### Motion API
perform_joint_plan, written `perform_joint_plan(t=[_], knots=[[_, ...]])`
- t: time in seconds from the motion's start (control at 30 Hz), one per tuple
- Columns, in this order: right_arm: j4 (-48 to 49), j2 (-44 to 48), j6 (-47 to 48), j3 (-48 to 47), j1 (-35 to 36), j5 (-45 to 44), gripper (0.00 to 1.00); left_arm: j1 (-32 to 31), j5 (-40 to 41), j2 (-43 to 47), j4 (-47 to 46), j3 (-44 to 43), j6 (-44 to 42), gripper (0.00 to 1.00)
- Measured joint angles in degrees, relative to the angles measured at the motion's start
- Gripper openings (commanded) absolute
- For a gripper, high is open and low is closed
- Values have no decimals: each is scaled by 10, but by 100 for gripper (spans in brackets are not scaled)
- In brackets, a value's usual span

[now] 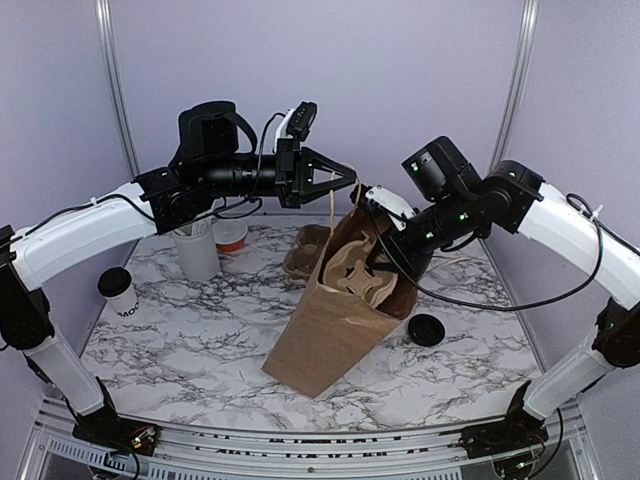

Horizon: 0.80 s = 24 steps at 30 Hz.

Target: Pack the takeout coffee

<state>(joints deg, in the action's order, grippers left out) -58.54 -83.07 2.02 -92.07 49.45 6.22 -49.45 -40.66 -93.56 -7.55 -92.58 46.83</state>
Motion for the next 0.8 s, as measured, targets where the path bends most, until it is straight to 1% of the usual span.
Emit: perform_joint_plan(t=[0.13, 0.3, 0.57, 0.8], knots=[[3, -13, 0, 0, 0, -6, 21, 14, -2, 14, -11, 14, 15, 0], [11, -33, 0, -6, 1, -8, 21, 46, 2, 40, -23, 63, 21, 0], [18, -72, 0, -75, 14, -8, 21, 86, 5, 82, -25, 147, 15, 0], [19, -134, 5, -127, 34, -18, 21, 98, 10, 113, -13, 166, -11, 0]])
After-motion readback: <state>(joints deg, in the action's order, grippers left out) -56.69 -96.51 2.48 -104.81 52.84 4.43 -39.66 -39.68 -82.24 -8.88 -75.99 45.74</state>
